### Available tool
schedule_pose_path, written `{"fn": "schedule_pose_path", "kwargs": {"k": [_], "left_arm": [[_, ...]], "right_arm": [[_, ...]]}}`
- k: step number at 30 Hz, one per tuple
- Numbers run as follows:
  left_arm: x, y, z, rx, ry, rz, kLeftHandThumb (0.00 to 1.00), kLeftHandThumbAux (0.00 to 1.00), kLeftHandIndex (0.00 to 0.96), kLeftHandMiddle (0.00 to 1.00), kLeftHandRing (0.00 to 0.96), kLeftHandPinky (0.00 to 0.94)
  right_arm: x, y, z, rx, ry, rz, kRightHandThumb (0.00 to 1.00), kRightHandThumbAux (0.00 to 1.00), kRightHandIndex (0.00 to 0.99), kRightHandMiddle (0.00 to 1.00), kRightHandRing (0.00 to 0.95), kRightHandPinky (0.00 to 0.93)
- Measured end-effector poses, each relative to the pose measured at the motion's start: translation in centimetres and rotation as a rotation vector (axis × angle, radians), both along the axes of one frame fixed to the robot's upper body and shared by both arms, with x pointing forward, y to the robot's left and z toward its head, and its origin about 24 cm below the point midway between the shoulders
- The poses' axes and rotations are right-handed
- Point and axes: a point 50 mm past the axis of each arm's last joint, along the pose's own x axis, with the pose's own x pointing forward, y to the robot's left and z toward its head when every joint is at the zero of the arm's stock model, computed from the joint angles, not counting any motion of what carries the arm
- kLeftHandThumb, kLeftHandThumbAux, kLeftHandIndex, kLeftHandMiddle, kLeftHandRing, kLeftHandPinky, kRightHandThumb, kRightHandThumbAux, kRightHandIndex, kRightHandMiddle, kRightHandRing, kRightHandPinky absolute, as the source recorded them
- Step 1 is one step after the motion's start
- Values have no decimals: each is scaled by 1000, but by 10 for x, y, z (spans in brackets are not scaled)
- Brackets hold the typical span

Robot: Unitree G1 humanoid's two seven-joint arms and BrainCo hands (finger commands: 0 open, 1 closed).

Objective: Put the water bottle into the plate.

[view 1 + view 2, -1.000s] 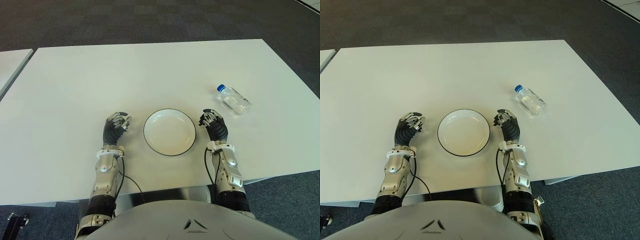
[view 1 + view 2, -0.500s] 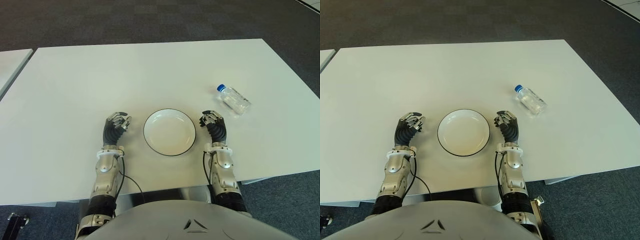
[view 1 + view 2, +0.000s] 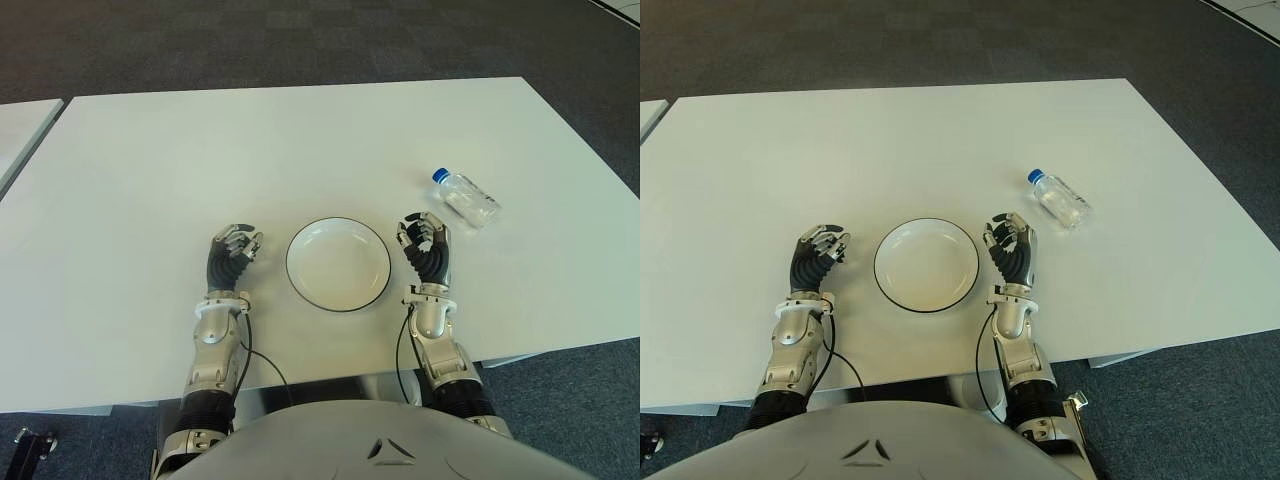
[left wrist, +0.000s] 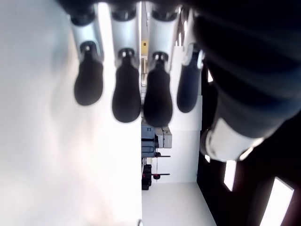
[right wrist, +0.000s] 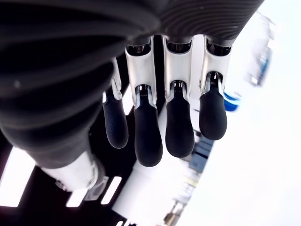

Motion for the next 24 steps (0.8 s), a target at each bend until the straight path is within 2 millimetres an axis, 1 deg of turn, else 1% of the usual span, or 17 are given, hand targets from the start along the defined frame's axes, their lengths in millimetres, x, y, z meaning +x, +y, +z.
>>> {"fn": "schedule_pose_path", "kwargs": {"k": [2, 3, 4, 5, 6, 7, 8, 10, 13, 14, 15, 16, 20, 24], "left_arm": [[0, 0, 0, -1, -3, 0, 705, 717, 435, 707, 696, 678], [0, 0, 0, 0, -5, 0, 705, 717, 435, 708, 697, 679], [0, 0, 1, 0, -9, -1, 705, 717, 435, 712, 701, 688], [0, -1, 1, 0, -10, -1, 704, 718, 435, 714, 704, 694], [0, -1, 1, 1, -14, -2, 704, 718, 435, 718, 708, 700], [0, -1, 1, 2, -17, -2, 704, 718, 435, 719, 709, 702], [0, -1, 1, 3, -21, -3, 704, 718, 435, 722, 713, 708], [0, -1, 1, 4, -22, -4, 704, 718, 434, 725, 717, 713], [0, -1, 1, 5, -24, -5, 703, 718, 434, 730, 721, 713], [0, -1, 1, 5, -24, -5, 704, 718, 434, 731, 722, 712], [0, -1, 1, 5, -23, -5, 704, 718, 434, 732, 723, 712], [0, 0, 1, 6, -23, -5, 704, 718, 434, 732, 723, 710], [0, 0, 1, 7, -21, -5, 704, 719, 434, 730, 720, 699], [0, 1, 1, 9, -16, -5, 703, 720, 434, 729, 719, 703]], "right_arm": [[5, -2, 6, -36, -14, -1, 681, 734, 402, 322, 315, 303], [7, -3, 9, -50, -21, 2, 681, 734, 401, 303, 295, 288], [9, -4, 12, -65, -29, 4, 577, 724, 287, 245, 237, 227], [12, -5, 15, -79, -37, 4, 505, 719, 212, 207, 199, 187], [16, -7, 19, -95, -45, 2, 461, 708, 155, 169, 161, 149], [19, -8, 23, -110, -55, -1, 445, 704, 134, 155, 148, 135], [23, -11, 26, -127, -65, -6, 425, 691, 93, 119, 112, 98], [29, -15, 33, -160, -82, -16, 409, 679, 58, 88, 81, 65], [35, -20, 40, -190, -97, -34, 432, 624, 19, 31, 29, 22], [37, -22, 40, -198, -96, -44, 462, 572, 12, 20, 19, 14], [38, -23, 41, -207, -93, -53, 473, 554, 9, 16, 15, 11], [40, -24, 40, -218, -84, -64, 505, 490, 6, 10, 9, 7], [47, -30, 41, -280, -32, -113, 563, 341, 1, 2, 1, 1], [55, -37, 43, -344, 43, -163, 580, 264, 0, 0, 0, 0]]}}
